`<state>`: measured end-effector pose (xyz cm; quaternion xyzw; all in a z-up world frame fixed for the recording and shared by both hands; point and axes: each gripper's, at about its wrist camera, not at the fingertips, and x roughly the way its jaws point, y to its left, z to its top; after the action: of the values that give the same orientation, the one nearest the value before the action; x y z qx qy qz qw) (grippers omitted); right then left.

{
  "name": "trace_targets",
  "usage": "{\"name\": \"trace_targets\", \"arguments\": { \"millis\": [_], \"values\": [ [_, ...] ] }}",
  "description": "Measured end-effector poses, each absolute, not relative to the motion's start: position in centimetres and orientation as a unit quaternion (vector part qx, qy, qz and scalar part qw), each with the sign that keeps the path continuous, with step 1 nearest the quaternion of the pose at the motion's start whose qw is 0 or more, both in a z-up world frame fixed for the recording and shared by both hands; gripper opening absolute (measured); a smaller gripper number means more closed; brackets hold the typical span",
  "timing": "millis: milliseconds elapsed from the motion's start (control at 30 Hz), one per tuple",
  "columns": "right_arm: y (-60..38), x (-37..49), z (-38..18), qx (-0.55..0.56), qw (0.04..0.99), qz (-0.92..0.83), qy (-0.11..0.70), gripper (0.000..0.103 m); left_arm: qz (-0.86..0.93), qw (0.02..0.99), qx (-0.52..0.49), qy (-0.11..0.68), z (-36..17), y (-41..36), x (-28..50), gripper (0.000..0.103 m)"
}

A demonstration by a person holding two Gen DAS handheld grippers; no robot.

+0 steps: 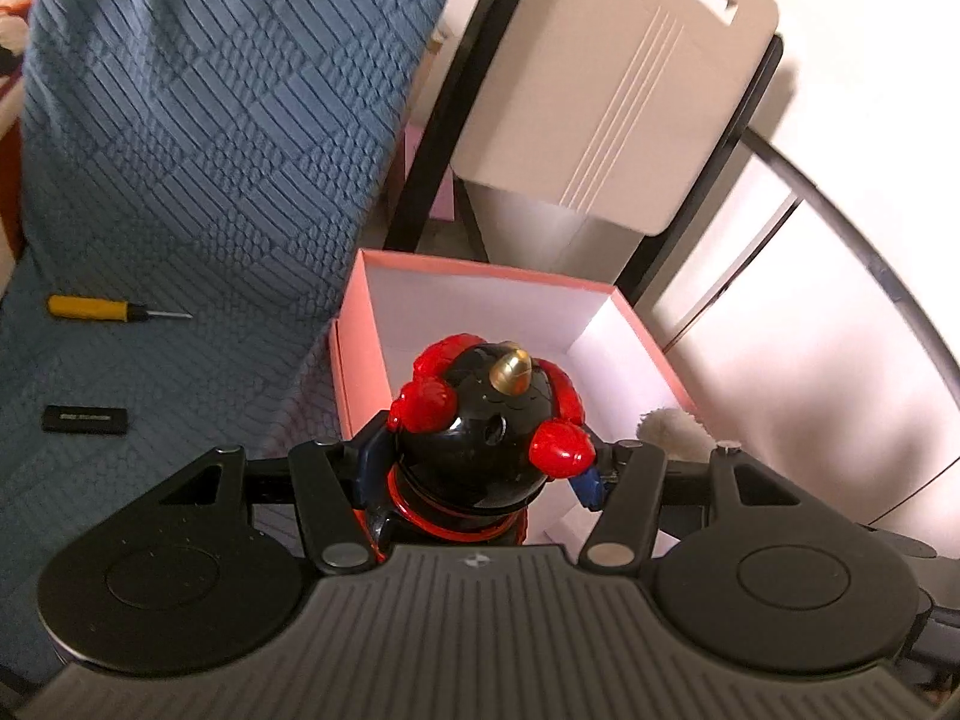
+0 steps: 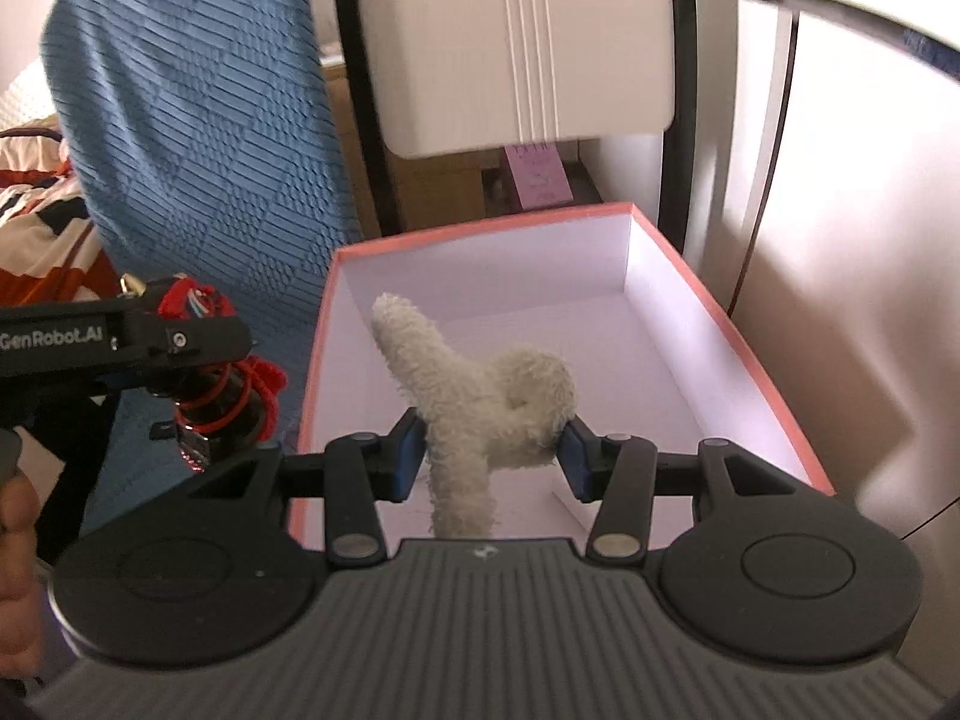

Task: Organize rigid objects
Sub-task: 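Lower the clip and toy figure into the pink box and open both tools, then withdraw both open tools from the box back toward the cushion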

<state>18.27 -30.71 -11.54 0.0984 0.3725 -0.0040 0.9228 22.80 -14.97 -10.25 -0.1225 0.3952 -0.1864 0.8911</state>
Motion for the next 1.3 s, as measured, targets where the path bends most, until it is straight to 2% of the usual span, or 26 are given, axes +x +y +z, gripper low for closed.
{"name": "trace_targets", "arguments": {
  "millis": [333,700,800,1167,1300],
  "values": [
    [-33.0,22.5,-15.3,0.121,0.895,0.004,0.430,0.050,-0.192,0.860,-0.124,0.456,-14.4,-18.5,27.8,0.064],
    [-35.3,25.2,-18.3,0.139,0.875,-0.005,0.463,0.051,-0.188,0.857,-0.117,0.466,-15.7,-20.2,30.8,0.064],
    [-35.8,25.3,-18.5,0.136,0.874,-0.010,0.467,0.052,-0.179,0.858,-0.115,0.467,-15.6,-20.4,30.7,0.069],
    [-35.4,23.0,-16.8,0.143,0.878,-0.013,0.456,0.052,-0.191,0.876,-0.119,0.426,-12.8,-20.4,27.4,0.069],
    [-34.8,21.8,-15.5,0.148,0.883,-0.011,0.445,0.052,-0.187,0.898,-0.115,0.382,-10.8,-19.4,25.6,0.069]
  ]
}}
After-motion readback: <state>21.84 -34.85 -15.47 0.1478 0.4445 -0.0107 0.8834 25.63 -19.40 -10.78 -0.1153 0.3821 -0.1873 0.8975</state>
